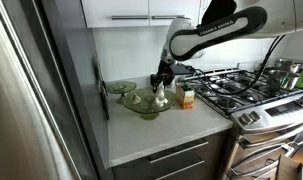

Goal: Swap the bulbs of garlic on the holder

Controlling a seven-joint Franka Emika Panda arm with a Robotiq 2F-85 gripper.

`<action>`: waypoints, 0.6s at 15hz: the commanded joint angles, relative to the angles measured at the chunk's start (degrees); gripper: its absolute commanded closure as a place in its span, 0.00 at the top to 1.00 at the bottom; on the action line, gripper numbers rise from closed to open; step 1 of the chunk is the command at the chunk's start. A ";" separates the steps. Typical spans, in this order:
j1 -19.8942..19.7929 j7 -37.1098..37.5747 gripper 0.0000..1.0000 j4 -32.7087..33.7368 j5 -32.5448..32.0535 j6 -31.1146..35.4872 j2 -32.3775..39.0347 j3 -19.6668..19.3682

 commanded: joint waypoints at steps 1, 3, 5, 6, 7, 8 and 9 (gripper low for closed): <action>0.71 2.26 0.27 -4.50 -0.17 2.20 -2.80 -0.23; 0.89 3.21 0.27 -5.40 -0.30 3.08 -3.22 -0.28; 1.06 4.02 0.27 -5.95 -0.66 4.01 -3.29 -0.31; 1.04 4.36 0.27 -6.00 -0.41 4.61 -3.15 -0.32; 1.10 5.00 0.27 -6.06 -0.68 5.02 -3.10 -0.42; 1.12 5.21 0.27 -6.26 -0.66 6.00 -3.08 -0.41; 1.14 5.30 0.27 -6.49 -0.77 6.63 -3.07 -0.43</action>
